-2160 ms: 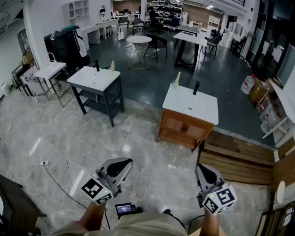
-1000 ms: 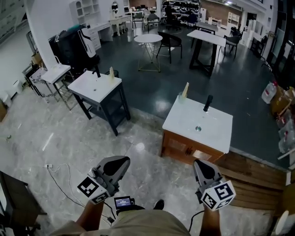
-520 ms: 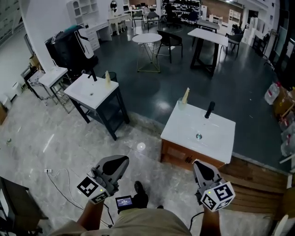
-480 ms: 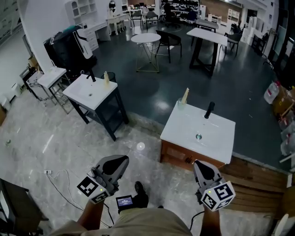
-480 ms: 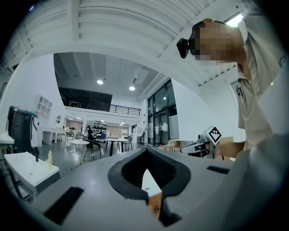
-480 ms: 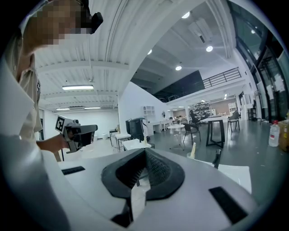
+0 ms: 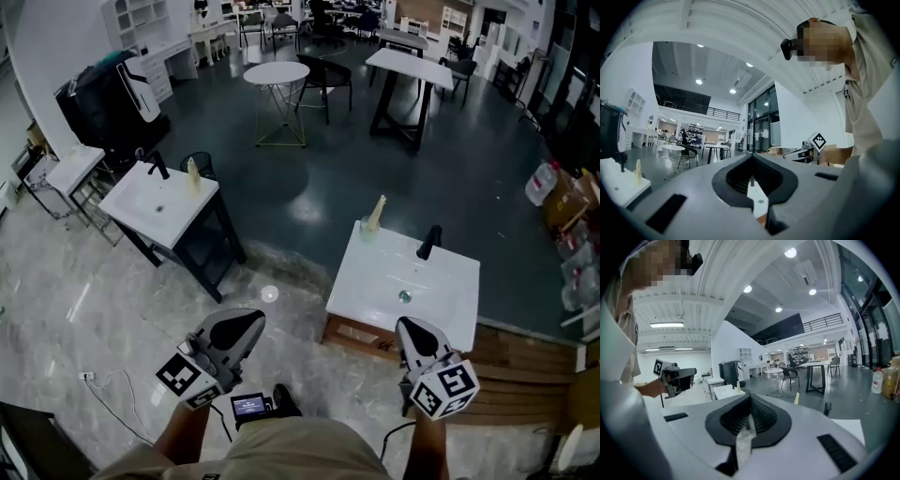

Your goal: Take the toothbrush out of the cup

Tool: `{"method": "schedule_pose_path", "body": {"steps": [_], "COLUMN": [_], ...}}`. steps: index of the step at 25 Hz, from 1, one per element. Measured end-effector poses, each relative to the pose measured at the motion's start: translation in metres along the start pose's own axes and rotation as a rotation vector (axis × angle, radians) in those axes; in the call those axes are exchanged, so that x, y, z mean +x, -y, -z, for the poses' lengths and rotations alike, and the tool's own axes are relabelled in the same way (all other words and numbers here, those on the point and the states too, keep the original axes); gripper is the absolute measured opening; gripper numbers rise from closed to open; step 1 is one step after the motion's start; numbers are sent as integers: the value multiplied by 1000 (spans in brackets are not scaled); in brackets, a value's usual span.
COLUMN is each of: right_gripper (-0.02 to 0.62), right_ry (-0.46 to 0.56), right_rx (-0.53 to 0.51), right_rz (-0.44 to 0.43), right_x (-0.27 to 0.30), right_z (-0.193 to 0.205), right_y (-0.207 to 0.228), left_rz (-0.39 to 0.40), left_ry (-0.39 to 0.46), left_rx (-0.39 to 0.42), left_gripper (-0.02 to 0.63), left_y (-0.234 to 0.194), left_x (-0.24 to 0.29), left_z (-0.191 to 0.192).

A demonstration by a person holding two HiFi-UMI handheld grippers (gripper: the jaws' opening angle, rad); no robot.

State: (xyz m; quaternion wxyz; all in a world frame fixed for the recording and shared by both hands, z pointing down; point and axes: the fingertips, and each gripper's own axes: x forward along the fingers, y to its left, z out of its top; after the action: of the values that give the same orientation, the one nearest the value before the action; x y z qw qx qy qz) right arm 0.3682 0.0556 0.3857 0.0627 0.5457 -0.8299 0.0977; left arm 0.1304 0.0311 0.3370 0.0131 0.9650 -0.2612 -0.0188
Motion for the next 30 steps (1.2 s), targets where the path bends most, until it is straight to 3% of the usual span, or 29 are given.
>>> {"method": "schedule_pose_path", "body": {"steps": [5,10,19,21,30], "right_gripper": [5,6,16,90,170], "right_ry": [-6,-35,-86,-105,-206], "right_rx": [7,15,95,105,156], "right_rz": [65,92,118,126,168], "right_x": [64,118,235,264,382], "right_z": [-15,-11,29,41,106], "right_y": [25,65,192,223,323], "left_rz": [56,54,-86,-116,-196], "left_ry": [11,-1,-73,-98,-204], "left_rx": [9,-33,-59,-63,-145], "left_gripper": [6,6,6,6,6], "left_y": [-61,-95,-153,-165,-208], "left_x": [25,45,99,115,159], "left_z": [-1,7,30,40,103]}}
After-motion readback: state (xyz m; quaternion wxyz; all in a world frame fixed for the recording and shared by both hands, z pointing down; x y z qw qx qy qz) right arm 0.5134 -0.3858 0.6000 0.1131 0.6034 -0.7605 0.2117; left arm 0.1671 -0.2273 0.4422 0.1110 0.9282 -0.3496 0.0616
